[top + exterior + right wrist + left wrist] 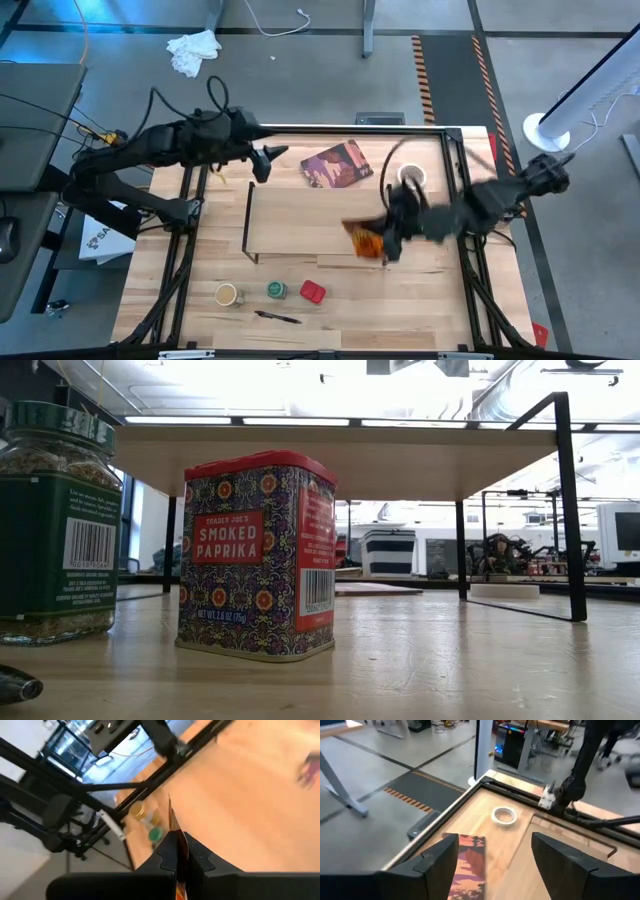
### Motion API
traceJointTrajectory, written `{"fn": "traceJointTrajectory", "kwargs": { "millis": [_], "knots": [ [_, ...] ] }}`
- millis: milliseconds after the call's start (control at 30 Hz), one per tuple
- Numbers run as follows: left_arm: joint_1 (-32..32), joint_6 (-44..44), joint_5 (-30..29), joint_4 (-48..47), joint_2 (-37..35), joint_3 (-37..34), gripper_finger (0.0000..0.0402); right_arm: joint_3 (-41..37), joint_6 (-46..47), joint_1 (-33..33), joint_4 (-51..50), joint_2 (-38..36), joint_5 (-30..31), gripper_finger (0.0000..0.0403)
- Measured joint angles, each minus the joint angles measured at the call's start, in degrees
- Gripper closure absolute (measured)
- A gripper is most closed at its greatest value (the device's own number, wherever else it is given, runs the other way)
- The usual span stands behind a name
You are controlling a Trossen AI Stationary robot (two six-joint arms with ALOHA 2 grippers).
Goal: Shelf spices
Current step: Remove the orange seasoning pack from the shelf
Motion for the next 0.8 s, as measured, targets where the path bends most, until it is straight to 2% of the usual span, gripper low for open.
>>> {"fn": "traceJointTrajectory", "kwargs": {
  "millis": [167, 333, 600, 733, 800],
  "knots": [
    [-3.6, -8.9, 0.6, 16.9, -3.7, -12.7, 0.0153, -8.6, 9.6, 8.5, 7.3, 0.0, 8.4, 0.0403],
    [-11.3, -18.2, -7.1, 32.7, -5.8, -22.5, 0.0153, -13.8, 14.7, 17.0, 7.8, 0.1, 12.9, 0.0403],
    [-24.1, -26.6, -20.4, 37.0, -3.2, -23.7, 0.0157, -22.6, 26.4, 28.7, 8.3, 3.3, 18.1, 0.0403],
    [-30.0, -29.8, -27.8, 42.8, -2.5, -23.7, 0.0158, -25.1, 24.1, 30.4, 11.9, 7.2, 17.5, 0.0403],
    [-32.7, -28.6, -32.8, 47.3, -2.1, -23.7, 0.0159, -25.9, 20.5, 30.1, 15.9, 9.3, 19.7, 0.0403]
  ]
}}
